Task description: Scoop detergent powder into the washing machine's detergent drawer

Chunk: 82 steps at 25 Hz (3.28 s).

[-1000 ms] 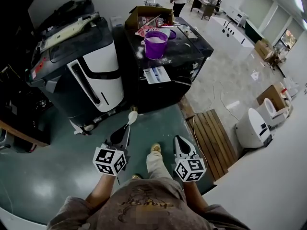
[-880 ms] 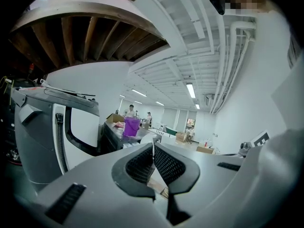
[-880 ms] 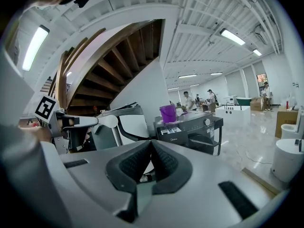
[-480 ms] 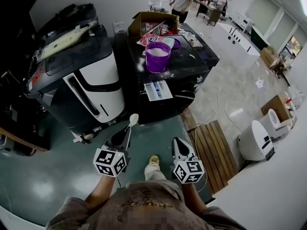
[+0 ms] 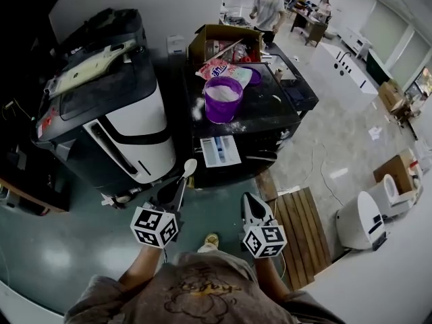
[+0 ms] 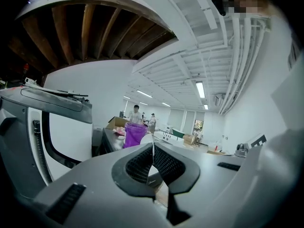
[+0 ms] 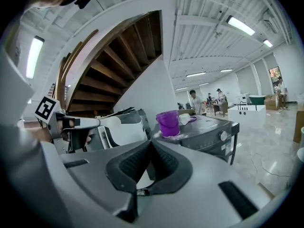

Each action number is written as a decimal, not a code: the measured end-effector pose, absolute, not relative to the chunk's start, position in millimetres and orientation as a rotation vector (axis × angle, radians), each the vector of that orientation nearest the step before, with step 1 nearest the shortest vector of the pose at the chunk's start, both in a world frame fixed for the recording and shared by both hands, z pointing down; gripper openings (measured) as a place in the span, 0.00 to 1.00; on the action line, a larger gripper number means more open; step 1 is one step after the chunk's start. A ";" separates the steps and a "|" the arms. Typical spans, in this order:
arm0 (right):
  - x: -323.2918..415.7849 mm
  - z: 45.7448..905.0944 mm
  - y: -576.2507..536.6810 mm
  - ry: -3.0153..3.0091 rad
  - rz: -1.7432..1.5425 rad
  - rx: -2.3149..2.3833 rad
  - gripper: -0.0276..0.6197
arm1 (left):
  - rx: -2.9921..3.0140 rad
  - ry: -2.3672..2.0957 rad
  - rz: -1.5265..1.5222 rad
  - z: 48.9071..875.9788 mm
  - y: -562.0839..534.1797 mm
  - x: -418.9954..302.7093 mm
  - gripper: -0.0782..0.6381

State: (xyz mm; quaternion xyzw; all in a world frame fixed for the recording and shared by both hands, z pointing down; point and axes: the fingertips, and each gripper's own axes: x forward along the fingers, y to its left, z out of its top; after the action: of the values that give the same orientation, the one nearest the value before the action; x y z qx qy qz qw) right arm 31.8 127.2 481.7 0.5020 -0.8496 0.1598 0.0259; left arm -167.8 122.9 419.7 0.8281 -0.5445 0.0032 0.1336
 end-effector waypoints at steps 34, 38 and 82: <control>64.6 497.2 -63.5 -2.633 0.514 1.505 0.03 | 2.388 -1.671 -0.016 412.7 -69.4 -151.2 0.14; 60.4 493.6 -92.1 -2.624 0.510 1.530 0.03 | 2.407 -1.650 -0.027 408.2 -102.4 -154.8 0.14; 44.4 484.3 -242.5 -2.643 0.568 1.583 0.03 | 2.661 -1.421 0.338 410.9 -268.3 -146.0 0.14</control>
State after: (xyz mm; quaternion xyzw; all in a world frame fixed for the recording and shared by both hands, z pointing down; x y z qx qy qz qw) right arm 44.4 -242.5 484.3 0.5052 -0.8437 0.1814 0.0043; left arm -146.0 -268.3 410.9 0.8754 -0.4674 0.1113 0.0528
